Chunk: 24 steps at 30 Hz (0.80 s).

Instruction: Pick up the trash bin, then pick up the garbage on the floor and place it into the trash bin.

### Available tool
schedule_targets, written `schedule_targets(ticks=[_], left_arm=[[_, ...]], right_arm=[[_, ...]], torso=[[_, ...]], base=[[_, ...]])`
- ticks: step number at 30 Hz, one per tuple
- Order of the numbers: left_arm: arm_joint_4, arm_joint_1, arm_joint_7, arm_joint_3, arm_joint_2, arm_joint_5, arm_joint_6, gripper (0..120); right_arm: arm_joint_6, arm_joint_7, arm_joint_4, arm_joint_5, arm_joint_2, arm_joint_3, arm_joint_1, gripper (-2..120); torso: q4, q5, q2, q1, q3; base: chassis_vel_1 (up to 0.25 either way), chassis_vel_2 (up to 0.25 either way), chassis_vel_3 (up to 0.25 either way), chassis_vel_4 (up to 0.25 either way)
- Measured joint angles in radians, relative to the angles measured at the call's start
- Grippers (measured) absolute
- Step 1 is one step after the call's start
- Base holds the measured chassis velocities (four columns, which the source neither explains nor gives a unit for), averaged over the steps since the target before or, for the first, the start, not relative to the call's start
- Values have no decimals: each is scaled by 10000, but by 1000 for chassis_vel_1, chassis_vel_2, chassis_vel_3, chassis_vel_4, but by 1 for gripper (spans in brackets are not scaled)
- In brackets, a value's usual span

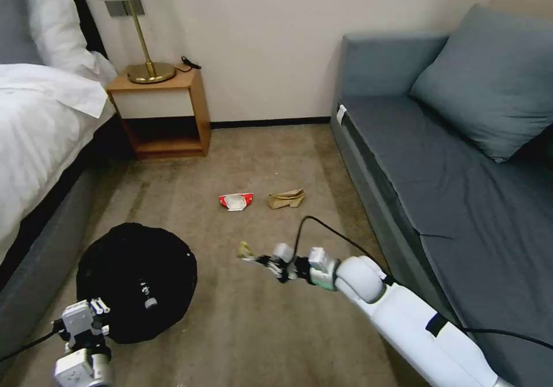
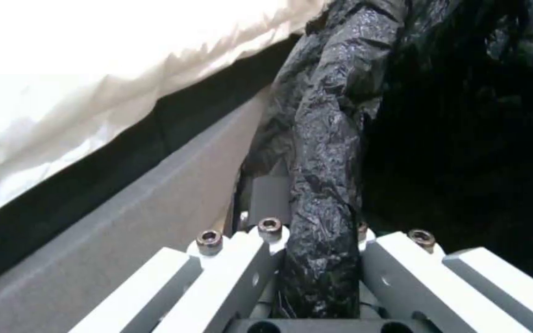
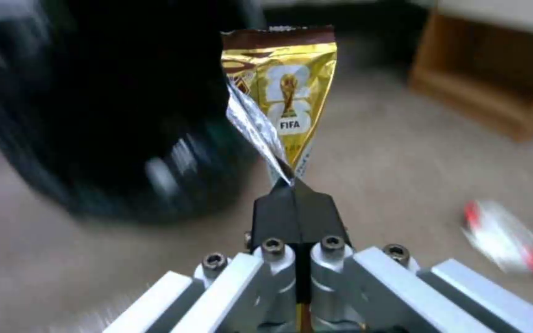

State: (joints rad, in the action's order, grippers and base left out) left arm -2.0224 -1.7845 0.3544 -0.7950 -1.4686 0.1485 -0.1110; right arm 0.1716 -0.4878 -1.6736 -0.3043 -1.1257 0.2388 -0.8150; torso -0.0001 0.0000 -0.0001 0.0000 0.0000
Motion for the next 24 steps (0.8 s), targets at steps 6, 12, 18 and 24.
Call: schedule_targets(ticks=[6,12,18,24], left_arm=[[252,352,-73,53,-311,-144,-53,3],[339,586,-110,45,-377,-126,0,3],[361,856,-238,9,-509,-43,-11,3],[457,993,-224,-5,-557,35,-99,3]], right_arm=[[-436,1734,-205,-2523,-856,1320,1172,0],[-851,2552,479,-3469,-1640,2166,2099,0],[-1559,2718,1826,-3768,-2951,2763,2518,0],[-2362,2552,3605,-2933,-4296,2912,2468,0]], torso=[[0,-2,0,0,0],[2,-3,0,0,1],[0,-3,0,0,1],[2,-3,0,0,1]], base=[[0,0,0,0],[0,0,0,0],[0,0,0,0],[0,0,0,0]])
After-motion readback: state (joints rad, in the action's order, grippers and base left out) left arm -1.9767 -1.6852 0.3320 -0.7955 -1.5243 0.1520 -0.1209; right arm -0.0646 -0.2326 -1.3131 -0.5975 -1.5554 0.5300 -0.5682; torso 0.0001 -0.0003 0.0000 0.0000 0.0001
